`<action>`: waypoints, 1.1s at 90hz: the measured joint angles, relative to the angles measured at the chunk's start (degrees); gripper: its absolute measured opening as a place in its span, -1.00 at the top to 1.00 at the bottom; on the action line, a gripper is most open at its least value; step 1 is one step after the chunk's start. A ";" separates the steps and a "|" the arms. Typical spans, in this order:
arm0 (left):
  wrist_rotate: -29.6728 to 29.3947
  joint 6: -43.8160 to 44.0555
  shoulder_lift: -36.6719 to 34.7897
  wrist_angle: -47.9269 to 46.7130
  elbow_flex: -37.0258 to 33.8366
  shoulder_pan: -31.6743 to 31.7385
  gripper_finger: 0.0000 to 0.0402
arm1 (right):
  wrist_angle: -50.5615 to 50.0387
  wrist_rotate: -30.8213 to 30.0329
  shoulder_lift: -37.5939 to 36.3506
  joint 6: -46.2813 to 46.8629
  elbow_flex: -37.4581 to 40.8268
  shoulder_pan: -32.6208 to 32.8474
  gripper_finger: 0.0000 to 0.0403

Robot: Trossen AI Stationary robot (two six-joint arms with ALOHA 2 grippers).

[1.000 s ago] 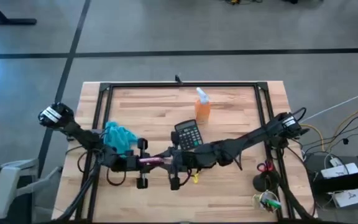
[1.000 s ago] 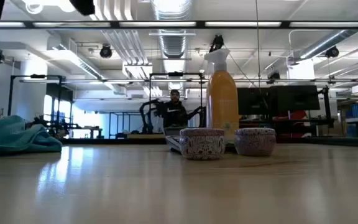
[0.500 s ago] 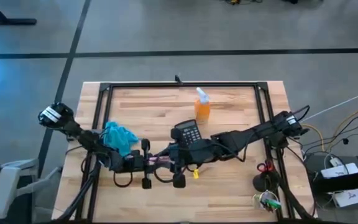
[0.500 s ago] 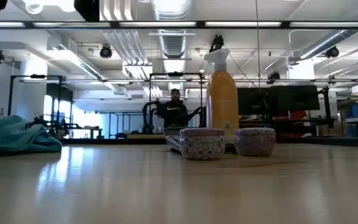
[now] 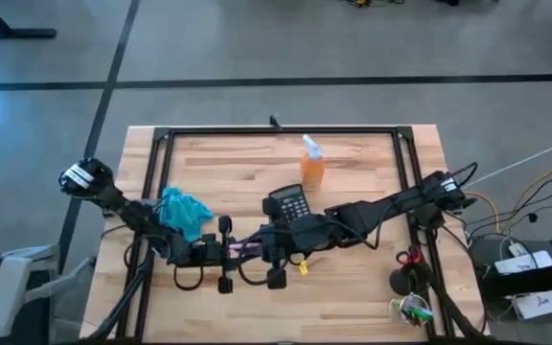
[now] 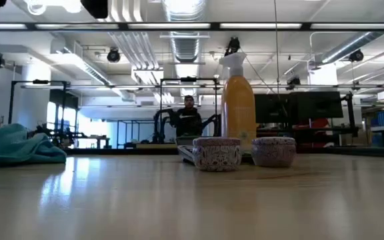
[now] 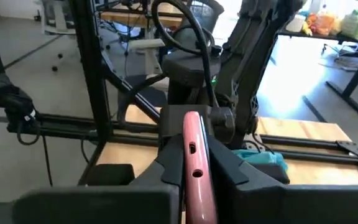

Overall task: Apply microfiber cloth
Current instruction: Spray the back and front of the pink cellphone using the orange spray bottle

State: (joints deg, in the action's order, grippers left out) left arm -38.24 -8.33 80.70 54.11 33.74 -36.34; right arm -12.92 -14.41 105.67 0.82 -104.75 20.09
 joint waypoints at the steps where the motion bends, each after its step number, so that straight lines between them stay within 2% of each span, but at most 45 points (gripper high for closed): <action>1: -0.09 -0.11 -0.13 -0.07 0.00 -0.10 0.74 | -0.23 0.03 -0.05 -0.14 0.00 0.03 0.92; 9: -2.11 -0.31 -2.56 -2.75 -0.19 -1.25 0.66 | -3.09 -0.39 -0.57 -1.18 0.11 0.54 0.92; 22: -7.10 2.07 -7.89 -12.91 -0.48 -3.53 0.53 | -8.66 -1.83 -1.65 -0.34 0.13 1.43 0.92; 37: -8.92 12.08 -15.65 -24.96 -0.46 -3.83 0.48 | -17.15 -10.81 -1.79 1.84 0.24 3.63 0.92; 49: -9.26 20.04 -18.81 -34.55 -1.32 -2.84 0.50 | -24.49 -17.53 -2.91 5.74 0.24 4.85 0.92; 59: -9.39 22.26 -18.49 -35.38 -2.86 -1.23 0.52 | -34.95 -24.73 -5.23 10.85 0.24 5.18 0.92; 71: -9.37 25.78 -15.97 -35.43 -3.75 1.89 0.55 | -50.76 -30.65 -7.71 20.97 0.24 4.36 0.92; 86: -9.25 32.62 -11.67 -35.48 -3.91 7.05 0.60 | -70.26 -34.22 -9.87 34.15 1.21 2.08 0.92; 94: -8.86 35.71 -9.54 -35.79 -3.91 10.45 0.62 | -76.81 -35.74 -11.59 38.53 4.26 0.43 0.92; 99: -6.52 38.95 -8.63 -36.98 -3.91 13.28 0.62 | -76.93 -36.19 -13.21 39.73 7.59 -0.96 0.92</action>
State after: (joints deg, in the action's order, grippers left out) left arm -44.76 30.62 72.07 17.13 29.82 -23.06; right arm -89.84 -50.60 92.46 40.55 -97.16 19.13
